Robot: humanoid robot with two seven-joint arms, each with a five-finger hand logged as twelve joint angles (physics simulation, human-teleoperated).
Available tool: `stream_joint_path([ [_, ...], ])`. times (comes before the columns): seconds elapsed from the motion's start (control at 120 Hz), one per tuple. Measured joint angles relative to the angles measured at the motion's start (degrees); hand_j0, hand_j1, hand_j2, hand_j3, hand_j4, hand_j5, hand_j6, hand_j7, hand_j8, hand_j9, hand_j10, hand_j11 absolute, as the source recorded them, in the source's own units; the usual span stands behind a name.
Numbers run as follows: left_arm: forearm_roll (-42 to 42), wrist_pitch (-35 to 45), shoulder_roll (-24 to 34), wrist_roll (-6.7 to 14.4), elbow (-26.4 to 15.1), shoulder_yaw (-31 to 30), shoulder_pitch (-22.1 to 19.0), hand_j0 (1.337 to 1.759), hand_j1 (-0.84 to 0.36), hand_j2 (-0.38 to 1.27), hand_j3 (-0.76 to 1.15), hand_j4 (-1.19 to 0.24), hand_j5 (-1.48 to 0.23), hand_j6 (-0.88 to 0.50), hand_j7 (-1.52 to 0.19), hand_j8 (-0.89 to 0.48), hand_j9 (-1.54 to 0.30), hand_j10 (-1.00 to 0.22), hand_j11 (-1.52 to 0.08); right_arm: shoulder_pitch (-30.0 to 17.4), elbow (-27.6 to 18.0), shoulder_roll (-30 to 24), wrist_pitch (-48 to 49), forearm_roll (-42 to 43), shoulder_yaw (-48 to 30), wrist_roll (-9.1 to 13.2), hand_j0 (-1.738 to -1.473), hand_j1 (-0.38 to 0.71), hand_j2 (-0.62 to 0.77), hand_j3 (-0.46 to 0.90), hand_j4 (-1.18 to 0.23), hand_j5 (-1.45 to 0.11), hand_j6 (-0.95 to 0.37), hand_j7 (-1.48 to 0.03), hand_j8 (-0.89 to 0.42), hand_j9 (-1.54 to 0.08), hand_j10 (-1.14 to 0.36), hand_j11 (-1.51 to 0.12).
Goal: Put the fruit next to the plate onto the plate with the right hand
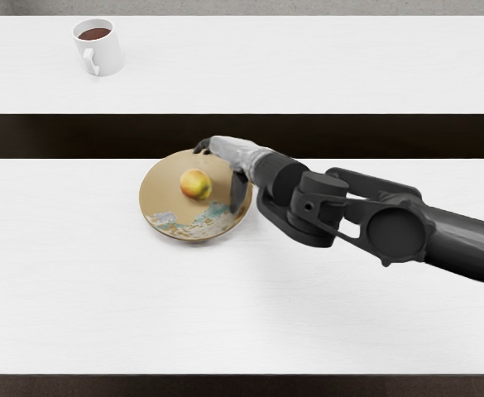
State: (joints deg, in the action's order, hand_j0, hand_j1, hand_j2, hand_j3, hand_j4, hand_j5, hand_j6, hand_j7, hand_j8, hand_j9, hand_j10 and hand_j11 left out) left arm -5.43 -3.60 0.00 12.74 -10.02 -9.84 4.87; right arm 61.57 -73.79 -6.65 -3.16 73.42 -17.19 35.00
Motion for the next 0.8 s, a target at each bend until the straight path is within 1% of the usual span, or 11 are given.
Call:
stream_joint_path([
  [0.058,-0.01,0.00,0.00,0.00,0.00,0.00,0.05,1.658,0.35,0.00,0.00,0.00,0.00,0.00,0.00,0.00,0.00,0.00,0.00,0.10,-1.22,-1.36,0.81,-2.05,-0.83,0.00,-1.658,-0.18,-0.01,0.00,-0.16,-0.20,-0.14,-0.20,-0.14,-0.20,-0.15,-0.20],
  [0.117,-0.01,0.00,0.00,0.00,0.00,0.00,-0.03,1.658,0.35,0.00,0.00,0.00,0.00,0.00,0.00,0.00,0.00,0.00,0.00,0.13,-2.47,-3.16,3.73,-4.51,-2.93,0.00,-1.658,-0.22,0.00,0.00,-0.12,-0.15,-0.10,-0.15,-0.10,-0.15,-0.11,-0.15],
  [0.292,0.01,0.00,0.00,0.00,0.00,0.00,0.05,1.658,0.35,0.00,0.00,0.00,0.00,0.00,0.00,0.00,0.00,0.00,0.00,0.12,-3.93,-10.57,20.27,-16.20,-11.41,0.00,-1.658,-0.30,0.00,0.00,-0.05,-0.06,-0.05,-0.06,-0.04,-0.06,-0.05,-0.06],
  [0.383,0.00,0.00,0.00,0.00,0.00,0.00,0.03,1.658,0.35,0.00,0.00,0.00,0.00,0.00,0.00,0.00,0.00,0.00,0.00,0.16,-4.11,-15.90,29.28,-23.48,-15.02,0.00,-1.658,-0.31,0.00,0.00,-0.03,-0.04,-0.03,-0.04,-0.03,-0.04,-0.03,-0.04],
  [0.442,-0.01,0.00,0.00,0.00,0.00,0.00,-0.02,1.658,0.35,0.00,0.00,0.00,0.00,0.00,0.00,0.00,0.00,0.00,0.00,0.16,-4.13,-19.52,33.09,-27.80,-16.90,0.00,-1.658,-0.32,0.00,0.00,-0.03,-0.03,-0.02,-0.03,-0.02,-0.03,-0.02,-0.03],
  [0.575,-0.01,0.00,0.00,0.00,0.00,0.00,-0.03,1.658,0.35,0.00,0.00,0.00,0.00,0.00,0.00,0.00,0.00,0.00,0.00,0.16,-3.86,-27.40,36.76,-36.73,-19.33,0.00,-1.658,-0.34,0.00,0.00,-0.01,-0.02,-0.01,-0.02,-0.01,-0.02,-0.01,-0.02],
  [0.683,0.00,0.00,0.00,0.00,0.00,0.00,-0.03,1.658,0.35,0.00,0.00,0.00,0.00,0.00,0.00,0.00,0.00,0.00,0.00,0.03,-1.85,-32.97,37.67,-43.41,-19.91,0.00,-1.658,-0.34,0.00,0.00,-0.01,-0.01,-0.01,-0.01,-0.01,-0.01,-0.01,-0.01],
  [0.8,-0.01,0.00,0.00,0.00,0.00,0.00,0.05,1.658,0.35,0.00,0.00,0.00,0.00,0.00,0.00,0.00,0.00,0.00,0.00,-0.25,-0.42,-36.62,38.01,-49.98,-20.09,0.00,-1.658,-0.35,0.00,0.00,-0.01,-0.01,-0.01,-0.01,-0.01,-0.01,0.00,-0.01],
])
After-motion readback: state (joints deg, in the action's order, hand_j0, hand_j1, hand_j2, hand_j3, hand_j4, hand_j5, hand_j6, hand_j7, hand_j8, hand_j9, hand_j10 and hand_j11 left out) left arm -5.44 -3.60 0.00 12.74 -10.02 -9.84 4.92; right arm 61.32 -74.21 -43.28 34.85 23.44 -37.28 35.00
